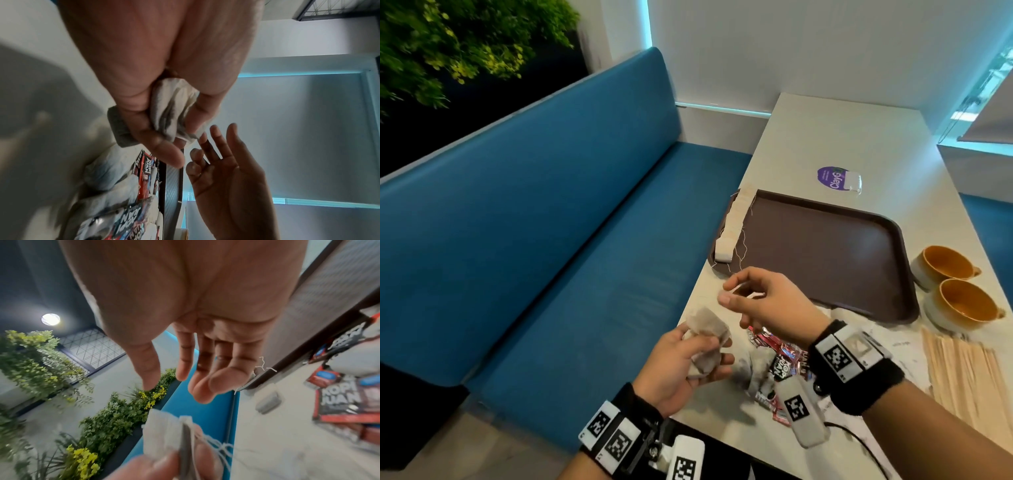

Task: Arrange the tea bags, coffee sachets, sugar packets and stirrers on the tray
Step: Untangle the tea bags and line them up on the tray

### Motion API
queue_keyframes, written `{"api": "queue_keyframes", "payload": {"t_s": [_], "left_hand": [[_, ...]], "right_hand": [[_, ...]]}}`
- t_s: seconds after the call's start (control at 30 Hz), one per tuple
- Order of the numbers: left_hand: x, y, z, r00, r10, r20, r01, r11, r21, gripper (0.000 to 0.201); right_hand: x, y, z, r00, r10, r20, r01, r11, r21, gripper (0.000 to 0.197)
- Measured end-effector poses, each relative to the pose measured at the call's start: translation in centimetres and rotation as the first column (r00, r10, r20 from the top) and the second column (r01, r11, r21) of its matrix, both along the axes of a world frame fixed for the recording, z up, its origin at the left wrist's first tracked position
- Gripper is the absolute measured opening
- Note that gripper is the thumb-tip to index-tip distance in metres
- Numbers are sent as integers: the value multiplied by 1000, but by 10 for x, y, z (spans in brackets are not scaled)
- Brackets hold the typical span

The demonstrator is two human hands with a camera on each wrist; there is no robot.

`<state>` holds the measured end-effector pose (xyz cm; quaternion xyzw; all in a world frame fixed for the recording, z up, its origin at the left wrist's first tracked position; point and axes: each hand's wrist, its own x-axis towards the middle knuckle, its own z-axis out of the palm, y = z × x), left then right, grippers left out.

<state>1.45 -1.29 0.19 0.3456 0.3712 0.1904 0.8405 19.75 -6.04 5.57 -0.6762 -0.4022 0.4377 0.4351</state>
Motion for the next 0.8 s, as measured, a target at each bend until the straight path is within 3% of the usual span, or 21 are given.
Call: {"api": "queue_keyframes", "payload": {"t_s": [0.2,0.27,0.37,0.47,0.57,0.8], "left_hand": [[-3,-16,3,992,-114,-55,118,989,83,21],[-3,-19,2,988,-137,-65,143,985,98,25],[-1,-23,1,987,-152,-49,156,983,97,28],[1,-27,1,989,-141,-44,144,984,102,22],[3,-30,1,996,-92,3,92,994,66,29],[8,-27,0,999,34,32,-34,999,-3,32]], "right_hand": [[-15,-32,-10,998,63,-11,-62,997,52,24],[-16,-40,-16,999,29,-21,-28,998,61,19],[-17,-50,-25,984,-87,-159,91,996,17,17],[-18,-57,-31,941,-180,-286,174,984,-48,21],[-16,-61,-35,909,-237,-344,224,972,-78,28],[-10,-66,-36,883,-263,-388,259,964,-63,16]]}}
